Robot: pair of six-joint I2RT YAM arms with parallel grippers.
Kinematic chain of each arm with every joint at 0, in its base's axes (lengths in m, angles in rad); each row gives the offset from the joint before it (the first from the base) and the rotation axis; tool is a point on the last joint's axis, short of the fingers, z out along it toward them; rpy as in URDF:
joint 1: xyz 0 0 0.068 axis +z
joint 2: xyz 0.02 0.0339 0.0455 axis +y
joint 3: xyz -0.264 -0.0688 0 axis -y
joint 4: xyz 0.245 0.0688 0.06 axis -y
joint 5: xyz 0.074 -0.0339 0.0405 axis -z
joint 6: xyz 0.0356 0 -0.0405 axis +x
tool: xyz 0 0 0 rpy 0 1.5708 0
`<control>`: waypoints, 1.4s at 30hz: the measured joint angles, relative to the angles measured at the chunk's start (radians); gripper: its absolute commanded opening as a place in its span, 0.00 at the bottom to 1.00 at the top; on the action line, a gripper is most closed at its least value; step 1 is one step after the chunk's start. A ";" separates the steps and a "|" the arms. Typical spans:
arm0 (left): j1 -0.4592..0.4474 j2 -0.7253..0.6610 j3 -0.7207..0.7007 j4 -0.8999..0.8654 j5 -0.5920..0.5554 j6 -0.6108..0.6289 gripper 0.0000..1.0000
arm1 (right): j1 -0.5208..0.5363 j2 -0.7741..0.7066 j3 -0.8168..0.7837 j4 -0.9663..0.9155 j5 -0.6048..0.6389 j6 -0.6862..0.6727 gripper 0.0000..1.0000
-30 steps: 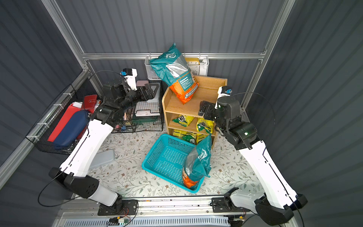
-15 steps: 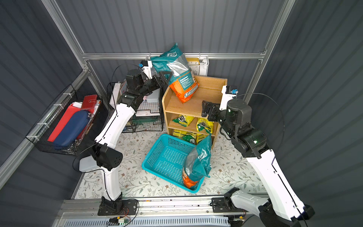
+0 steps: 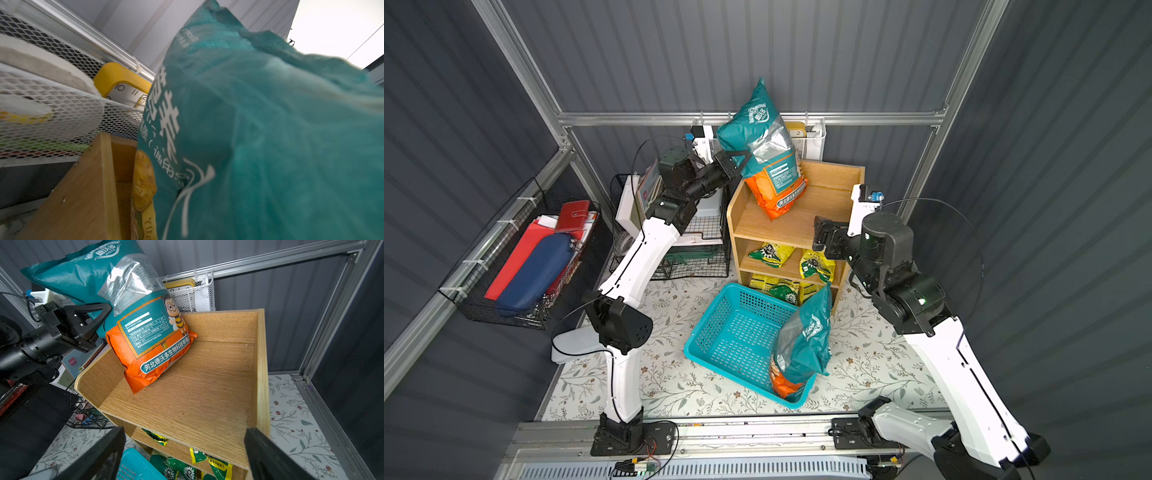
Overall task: Take down the fertilizer bag from the shelf
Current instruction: Pick up the fertilizer bag from the shelf, then place the fertilizer bag in the storage box.
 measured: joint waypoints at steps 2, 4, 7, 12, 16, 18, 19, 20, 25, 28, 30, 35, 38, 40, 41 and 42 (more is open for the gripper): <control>-0.001 0.000 0.001 0.001 -0.002 0.004 0.00 | 0.000 -0.006 -0.003 0.000 0.002 0.000 0.94; -0.001 0.000 0.009 -0.005 -0.005 0.019 0.00 | 0.000 -0.011 -0.003 0.000 0.005 -0.001 0.94; -0.003 -0.016 0.018 -0.028 -0.011 0.059 0.00 | 0.000 -0.014 -0.003 0.000 0.011 -0.002 0.94; -0.006 -0.143 -0.043 -0.091 -0.016 0.145 0.00 | 0.000 -0.015 -0.003 -0.001 0.011 -0.001 0.93; -0.006 -0.380 -0.243 -0.101 -0.014 0.196 0.00 | 0.000 -0.014 -0.005 0.000 0.007 0.006 0.93; -0.006 -0.507 -0.333 -0.101 -0.006 0.213 0.00 | 0.000 -0.013 -0.009 -0.001 0.002 0.010 0.92; -0.006 -0.567 -0.372 -0.100 -0.002 0.222 0.00 | 0.000 -0.011 -0.010 -0.001 -0.005 0.014 0.92; -0.005 -0.613 -0.398 -0.099 0.005 0.227 0.00 | 0.000 -0.008 -0.011 -0.002 -0.009 0.020 0.92; -0.006 -0.843 -0.556 -0.089 0.055 0.257 0.00 | 0.000 0.000 -0.040 -0.003 -0.043 0.051 0.91; -0.007 -0.956 -0.706 -0.088 0.066 0.288 0.00 | 0.000 0.000 -0.071 -0.004 -0.058 0.074 0.91; -0.008 -1.012 -0.817 -0.093 0.063 0.298 0.00 | 0.000 -0.001 -0.095 -0.003 -0.069 0.087 0.91; -0.012 -1.051 -1.109 -0.113 -0.005 0.293 0.00 | 0.000 -0.004 -0.147 -0.010 -0.097 0.120 0.90; -0.021 -1.071 -1.329 -0.067 -0.069 0.280 0.00 | 0.000 -0.012 -0.168 -0.013 -0.102 0.135 0.91; -0.045 -1.097 -1.450 -0.061 -0.114 0.278 0.00 | 0.000 -0.025 -0.189 -0.014 -0.103 0.143 0.91; -0.053 -1.099 -1.472 -0.066 -0.129 0.278 0.00 | 0.000 -0.030 -0.196 -0.015 -0.103 0.145 0.90; -0.064 -1.101 -1.479 -0.074 -0.145 0.280 0.00 | 0.000 -0.037 -0.206 -0.015 -0.103 0.149 0.91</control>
